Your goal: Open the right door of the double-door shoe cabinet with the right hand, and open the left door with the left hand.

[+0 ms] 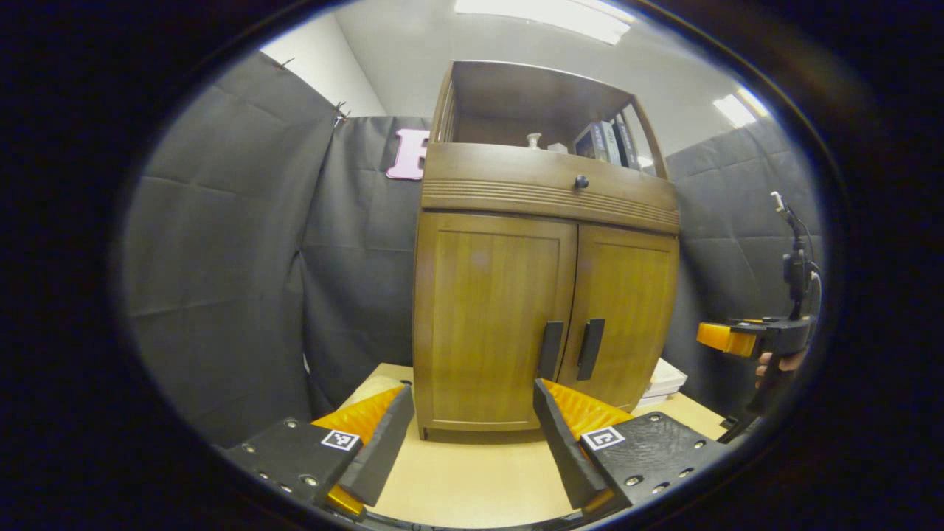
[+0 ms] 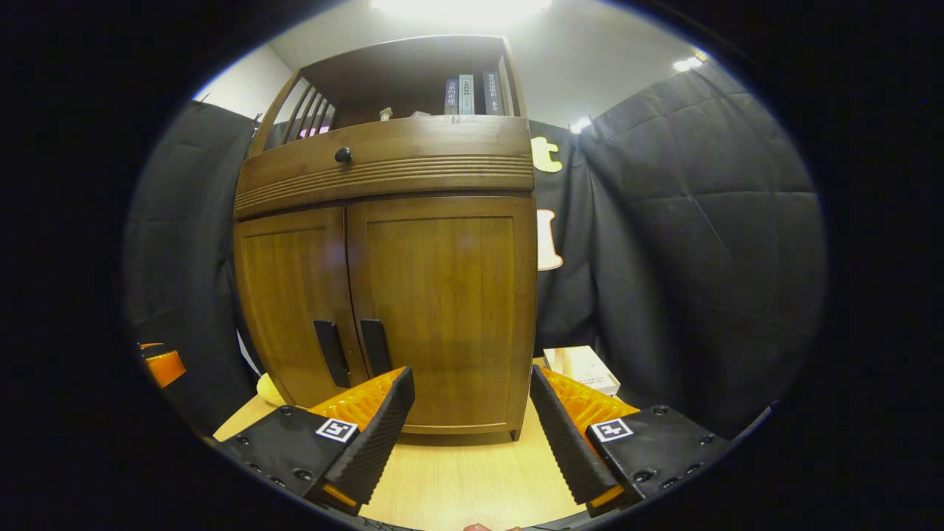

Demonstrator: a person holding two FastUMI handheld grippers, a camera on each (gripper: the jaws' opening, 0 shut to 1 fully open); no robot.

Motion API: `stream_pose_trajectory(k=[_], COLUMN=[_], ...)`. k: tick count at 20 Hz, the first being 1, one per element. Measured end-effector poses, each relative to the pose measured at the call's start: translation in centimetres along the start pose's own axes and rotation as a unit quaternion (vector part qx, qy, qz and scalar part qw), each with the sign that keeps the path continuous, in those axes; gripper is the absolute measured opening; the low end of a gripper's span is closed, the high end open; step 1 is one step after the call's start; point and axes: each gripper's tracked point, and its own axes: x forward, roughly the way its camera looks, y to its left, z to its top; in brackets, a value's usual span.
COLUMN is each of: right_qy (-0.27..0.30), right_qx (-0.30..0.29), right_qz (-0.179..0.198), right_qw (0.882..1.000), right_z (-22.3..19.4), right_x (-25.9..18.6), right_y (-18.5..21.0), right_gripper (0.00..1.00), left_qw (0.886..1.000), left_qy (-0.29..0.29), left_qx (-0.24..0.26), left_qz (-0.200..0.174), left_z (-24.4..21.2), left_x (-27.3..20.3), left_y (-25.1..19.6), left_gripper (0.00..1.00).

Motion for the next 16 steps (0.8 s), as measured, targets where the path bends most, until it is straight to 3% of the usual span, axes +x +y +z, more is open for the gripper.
stream_pose_trajectory(k=[8,16], right_qy=[0.004,-0.002], right_qx=[0.012,0.035], right_qz=[0.022,0.066], right_qw=[1.000,0.997], right_z=[0.2,0.9], right_x=[3.1,6.6], right_y=[2.9,8.6], right_gripper=[0.96,0.95], left_qw=[1.000,0.999], left_qy=[0.005,0.013], left_qx=[0.003,-0.008], left_qz=[0.019,0.039], left_z=[-1.3,-2.6], left_x=[-0.5,-0.8], left_y=[1.1,2.4], left_gripper=[0.92,0.93])
